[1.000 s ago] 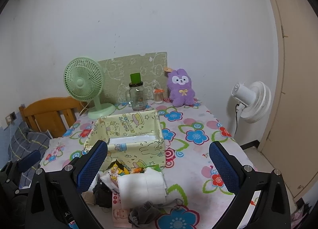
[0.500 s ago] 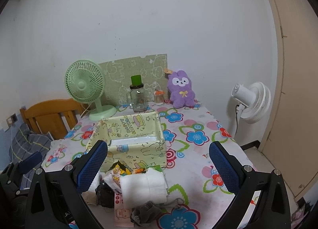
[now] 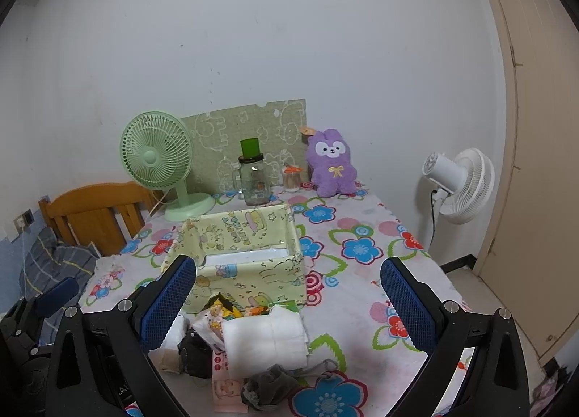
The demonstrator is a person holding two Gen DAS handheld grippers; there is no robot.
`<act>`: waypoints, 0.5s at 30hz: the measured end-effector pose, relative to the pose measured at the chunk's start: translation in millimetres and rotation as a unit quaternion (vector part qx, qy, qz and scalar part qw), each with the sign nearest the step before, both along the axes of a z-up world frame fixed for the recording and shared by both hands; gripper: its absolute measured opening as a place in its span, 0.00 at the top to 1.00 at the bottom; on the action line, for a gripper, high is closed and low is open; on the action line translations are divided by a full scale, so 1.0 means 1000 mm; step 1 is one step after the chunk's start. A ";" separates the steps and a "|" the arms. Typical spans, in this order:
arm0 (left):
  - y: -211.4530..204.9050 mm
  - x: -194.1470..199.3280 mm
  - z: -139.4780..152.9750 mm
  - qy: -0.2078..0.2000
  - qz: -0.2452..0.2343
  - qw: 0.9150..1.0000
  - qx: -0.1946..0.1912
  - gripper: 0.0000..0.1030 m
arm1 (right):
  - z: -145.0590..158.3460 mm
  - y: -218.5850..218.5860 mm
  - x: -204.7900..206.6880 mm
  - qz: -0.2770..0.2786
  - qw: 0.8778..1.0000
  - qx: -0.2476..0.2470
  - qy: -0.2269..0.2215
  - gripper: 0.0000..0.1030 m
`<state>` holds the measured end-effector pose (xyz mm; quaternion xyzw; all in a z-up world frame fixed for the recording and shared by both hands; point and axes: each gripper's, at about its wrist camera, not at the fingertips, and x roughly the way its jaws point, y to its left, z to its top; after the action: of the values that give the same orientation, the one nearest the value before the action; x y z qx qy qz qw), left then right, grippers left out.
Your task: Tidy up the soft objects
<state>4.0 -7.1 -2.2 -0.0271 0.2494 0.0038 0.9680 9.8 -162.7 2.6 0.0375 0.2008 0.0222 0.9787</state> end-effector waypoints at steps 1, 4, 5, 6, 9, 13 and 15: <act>0.000 0.000 0.000 0.000 0.001 1.000 0.001 0.02 | 0.000 0.001 0.000 0.001 1.000 -0.001 0.000 0.00; 0.000 0.000 0.001 -0.001 0.001 1.000 0.000 0.02 | 0.001 0.003 -0.001 0.002 1.000 -0.004 -0.003 0.00; -0.001 0.000 0.001 -0.001 0.001 1.000 0.001 0.02 | 0.001 0.004 -0.001 0.002 1.000 -0.004 -0.003 0.00; 0.000 0.000 0.001 -0.001 0.001 1.000 0.001 0.02 | 0.000 0.003 -0.001 0.002 1.000 -0.004 -0.003 0.00; 0.000 0.000 0.001 -0.001 0.000 1.000 0.000 0.02 | 0.000 0.003 -0.001 0.002 1.000 -0.003 -0.003 0.00; 0.000 0.000 0.002 0.000 -0.001 1.000 0.003 0.02 | 0.002 0.004 -0.004 -0.006 1.000 -0.010 -0.015 0.00; 0.001 0.001 0.002 0.000 -0.001 1.000 0.004 0.02 | 0.003 0.006 -0.005 -0.010 1.000 -0.018 -0.022 0.00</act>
<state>4.7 -6.3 0.3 -0.0227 0.2496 0.0043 0.9681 4.7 -156.5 5.3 0.0211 0.1792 0.0092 0.9835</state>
